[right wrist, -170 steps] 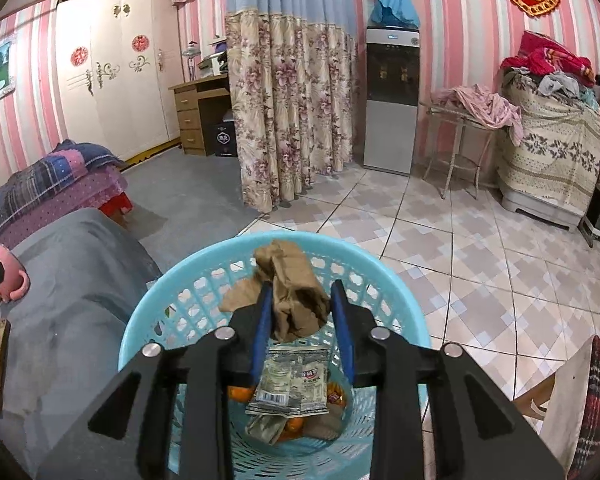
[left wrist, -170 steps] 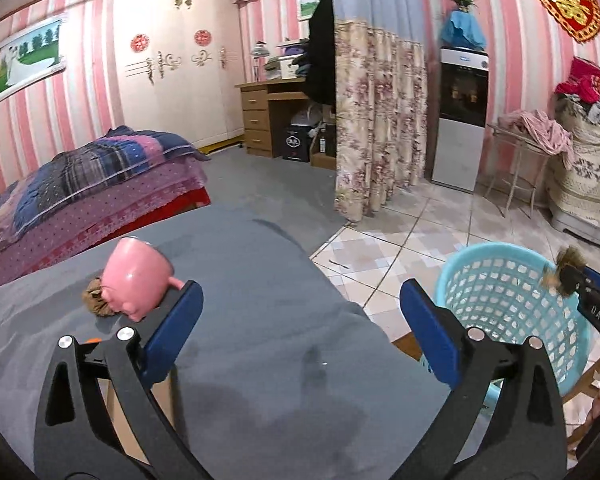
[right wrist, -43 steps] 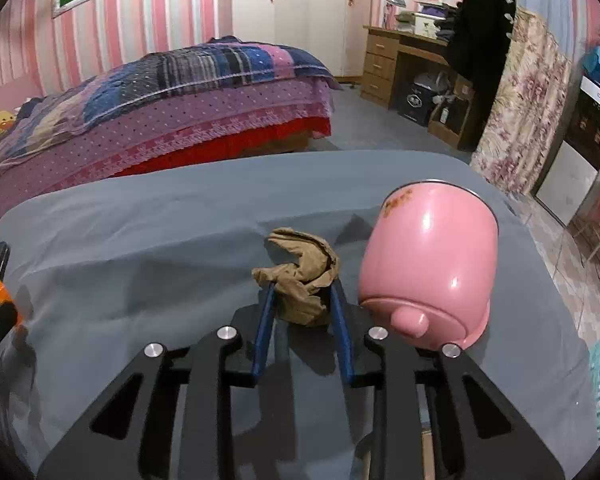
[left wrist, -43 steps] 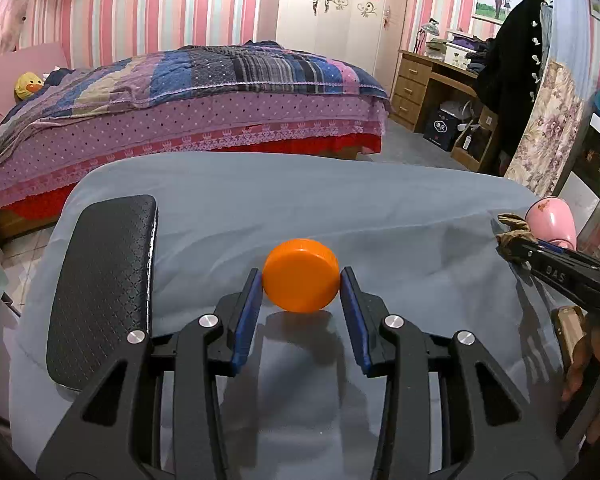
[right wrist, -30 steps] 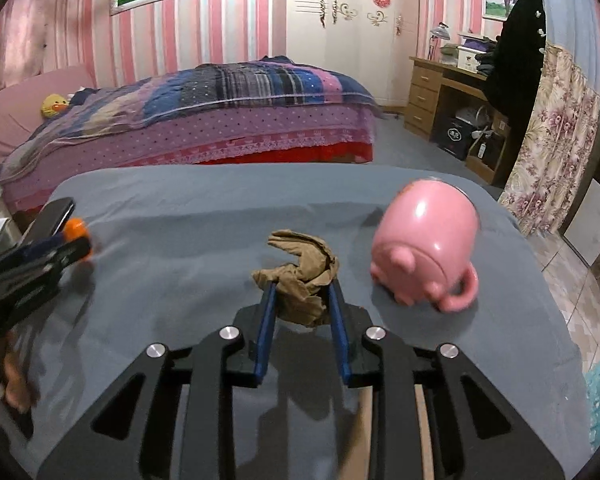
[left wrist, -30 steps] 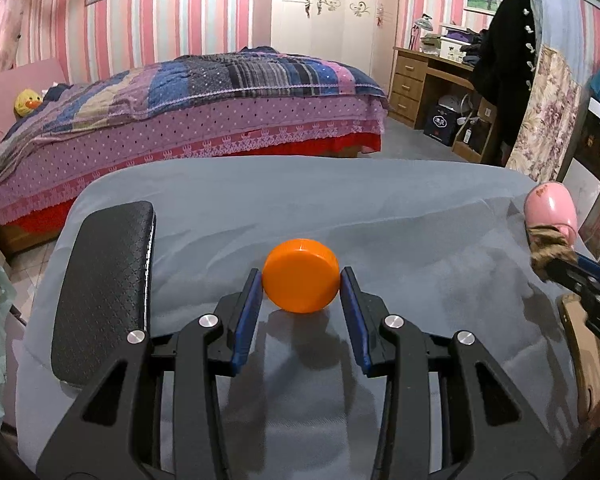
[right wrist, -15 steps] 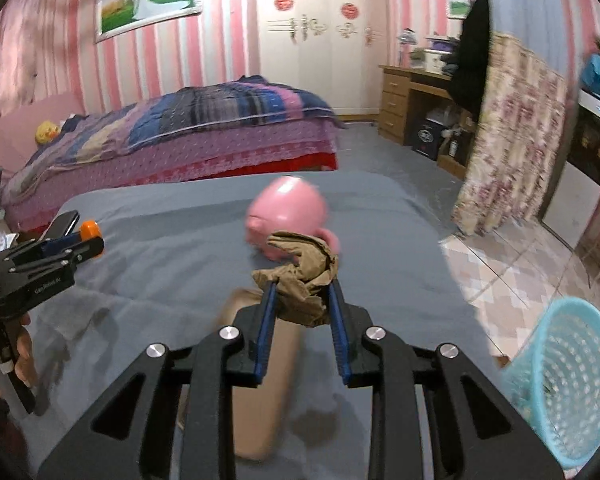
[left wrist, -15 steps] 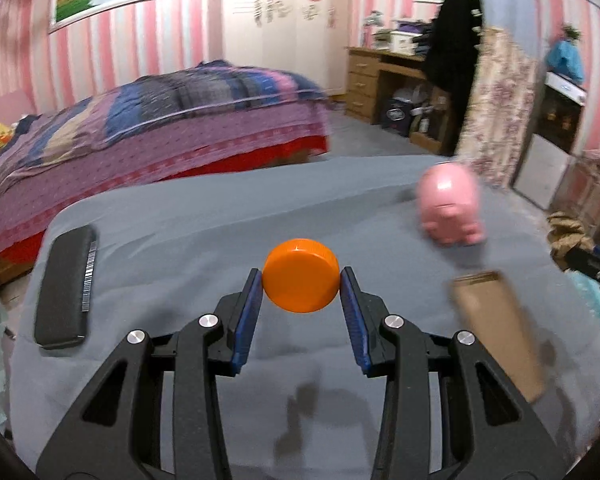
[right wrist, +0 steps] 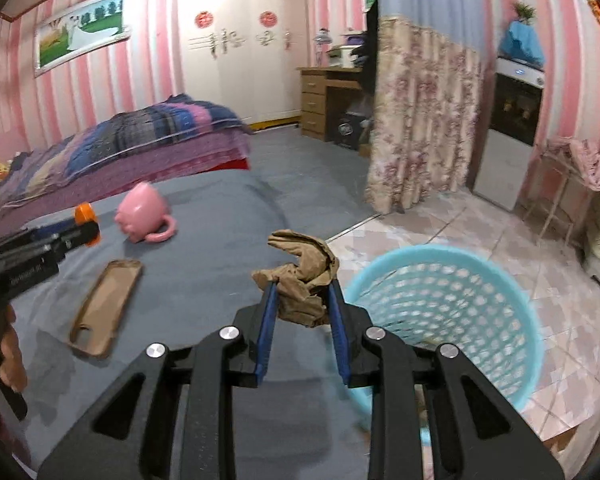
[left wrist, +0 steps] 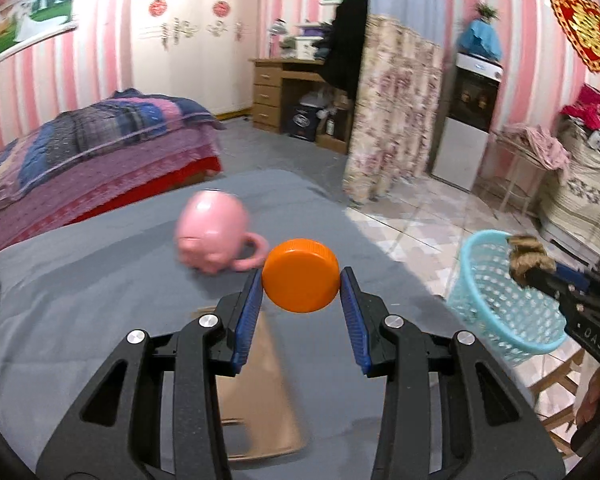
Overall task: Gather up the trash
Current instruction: 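Carry the orange cap and brown glove over the blue basket with both tools, then open both tools to drop the cap and glove into the basket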
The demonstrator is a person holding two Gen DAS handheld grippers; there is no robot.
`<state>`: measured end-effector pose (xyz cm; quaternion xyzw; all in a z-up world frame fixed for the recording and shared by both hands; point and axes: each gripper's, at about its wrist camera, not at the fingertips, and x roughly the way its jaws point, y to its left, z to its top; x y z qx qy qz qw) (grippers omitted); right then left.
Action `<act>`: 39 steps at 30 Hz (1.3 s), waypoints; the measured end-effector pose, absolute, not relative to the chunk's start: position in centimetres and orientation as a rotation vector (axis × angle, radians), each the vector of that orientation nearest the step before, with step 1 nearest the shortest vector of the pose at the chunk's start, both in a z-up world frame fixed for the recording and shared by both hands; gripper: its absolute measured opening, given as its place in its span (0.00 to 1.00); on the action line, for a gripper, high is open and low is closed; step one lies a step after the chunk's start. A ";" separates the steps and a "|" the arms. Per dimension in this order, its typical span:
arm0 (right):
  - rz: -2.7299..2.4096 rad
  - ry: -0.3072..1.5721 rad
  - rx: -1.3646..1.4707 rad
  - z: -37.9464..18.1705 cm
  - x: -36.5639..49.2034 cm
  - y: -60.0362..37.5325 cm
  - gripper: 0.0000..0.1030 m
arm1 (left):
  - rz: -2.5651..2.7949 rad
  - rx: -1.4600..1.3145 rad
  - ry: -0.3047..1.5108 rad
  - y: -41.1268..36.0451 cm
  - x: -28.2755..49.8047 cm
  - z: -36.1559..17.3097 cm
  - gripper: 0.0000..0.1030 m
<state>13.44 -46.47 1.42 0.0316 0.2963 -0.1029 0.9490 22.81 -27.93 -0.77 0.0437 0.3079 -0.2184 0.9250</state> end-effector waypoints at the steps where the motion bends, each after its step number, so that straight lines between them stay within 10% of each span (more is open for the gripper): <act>1: -0.222 0.598 0.063 1.5 13.3 -47.2 0.26 | -0.462 0.093 0.638 -29.1 22.6 -0.7 0.38; 34: -0.542 0.584 0.233 -1.6 8.6 -63.0 0.26 | -0.797 0.288 0.665 -51.5 20.3 -4.9 0.38; 39: -0.543 0.585 0.243 -2.0 8.4 -63.3 0.26 | -0.737 0.268 0.636 -50.9 21.0 -4.4 0.67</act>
